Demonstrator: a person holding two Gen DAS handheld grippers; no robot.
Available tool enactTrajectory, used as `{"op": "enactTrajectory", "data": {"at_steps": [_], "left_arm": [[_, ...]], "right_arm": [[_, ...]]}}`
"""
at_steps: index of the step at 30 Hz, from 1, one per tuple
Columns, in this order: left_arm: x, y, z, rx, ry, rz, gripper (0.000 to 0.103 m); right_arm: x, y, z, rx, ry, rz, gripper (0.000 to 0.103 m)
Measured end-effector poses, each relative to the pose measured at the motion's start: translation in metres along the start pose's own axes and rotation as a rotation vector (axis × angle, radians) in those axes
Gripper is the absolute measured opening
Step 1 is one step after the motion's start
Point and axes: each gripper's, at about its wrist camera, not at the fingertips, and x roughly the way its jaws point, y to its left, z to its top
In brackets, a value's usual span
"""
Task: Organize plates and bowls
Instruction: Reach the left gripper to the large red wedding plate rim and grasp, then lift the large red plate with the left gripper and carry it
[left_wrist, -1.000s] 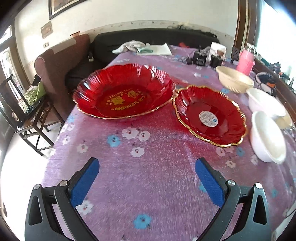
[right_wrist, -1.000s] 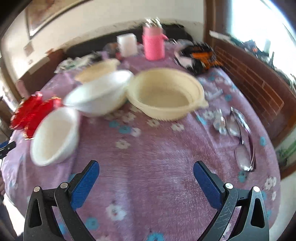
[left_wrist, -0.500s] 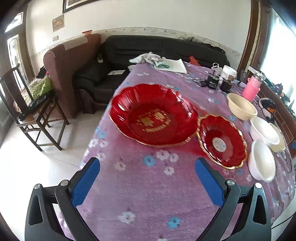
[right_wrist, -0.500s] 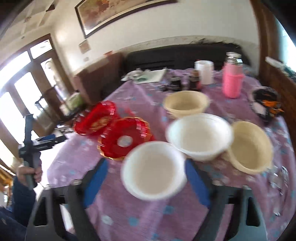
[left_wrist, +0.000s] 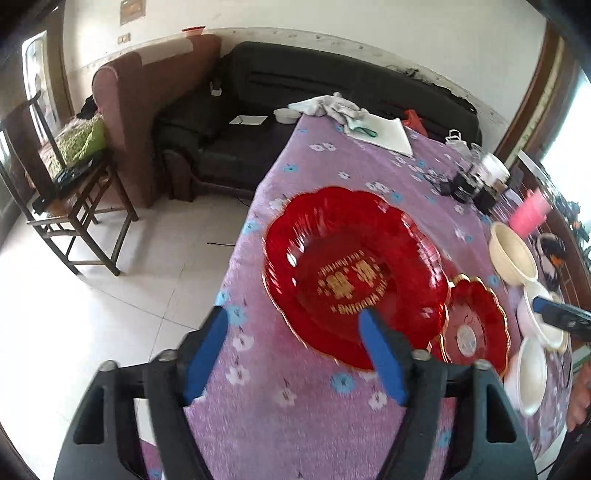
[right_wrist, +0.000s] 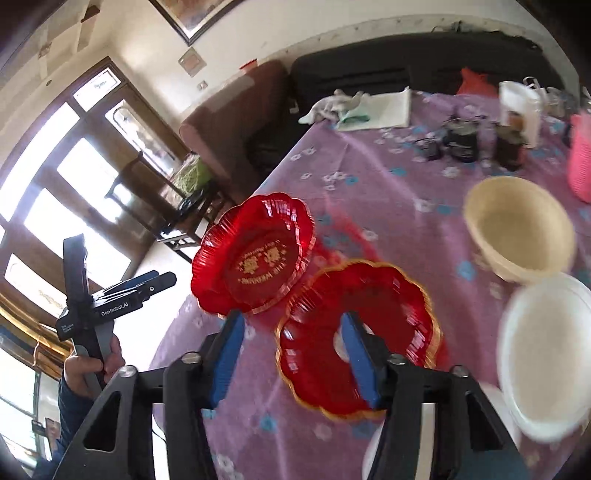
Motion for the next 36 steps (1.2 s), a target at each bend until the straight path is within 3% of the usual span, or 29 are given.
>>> {"op": "enactTrajectory", "data": {"at_steps": [2, 3, 6, 8, 13, 17, 21, 23, 28, 36], "left_arm": [[0.011, 0.004, 0.010, -0.010, 0.024, 0.008, 0.054], [0.016, 0.006, 0.013, -0.015, 0.031, 0.009, 0.054], [0.030, 0.012, 0.022, -0.017, 0.049, 0.018, 0.049], [0.039, 0.017, 0.024, -0.027, 0.063, 0.011, 0.040], [0.054, 0.025, 0.030, -0.045, 0.083, -0.019, 0.037], [0.065, 0.024, 0.031, -0.043, 0.097, -0.028, 0.020], [0.077, 0.023, 0.033, -0.050, 0.109, -0.031, 0.015], [0.081, 0.022, 0.032, -0.050, 0.111, -0.027, 0.008], [0.079, 0.020, 0.029, -0.043, 0.100, -0.022, 0.008], [0.048, 0.024, 0.008, -0.047, 0.056, -0.037, 0.008]], "right_arm": [[0.021, 0.001, 0.012, 0.016, 0.033, -0.006, 0.027], [0.029, 0.000, 0.017, 0.022, 0.041, -0.001, 0.025], [0.049, 0.001, 0.031, 0.033, 0.053, -0.020, 0.025], [0.062, 0.000, 0.039, 0.038, 0.065, -0.039, 0.025], [0.094, -0.007, 0.054, 0.056, 0.096, -0.064, 0.025], [0.114, -0.011, 0.058, 0.065, 0.122, -0.096, 0.025], [0.128, -0.014, 0.059, 0.078, 0.130, -0.102, 0.024], [0.135, -0.014, 0.059, 0.077, 0.139, -0.082, 0.010], [0.139, -0.012, 0.054, 0.067, 0.117, -0.100, 0.006], [0.120, 0.000, 0.041, 0.068, 0.091, -0.057, 0.006]]}}
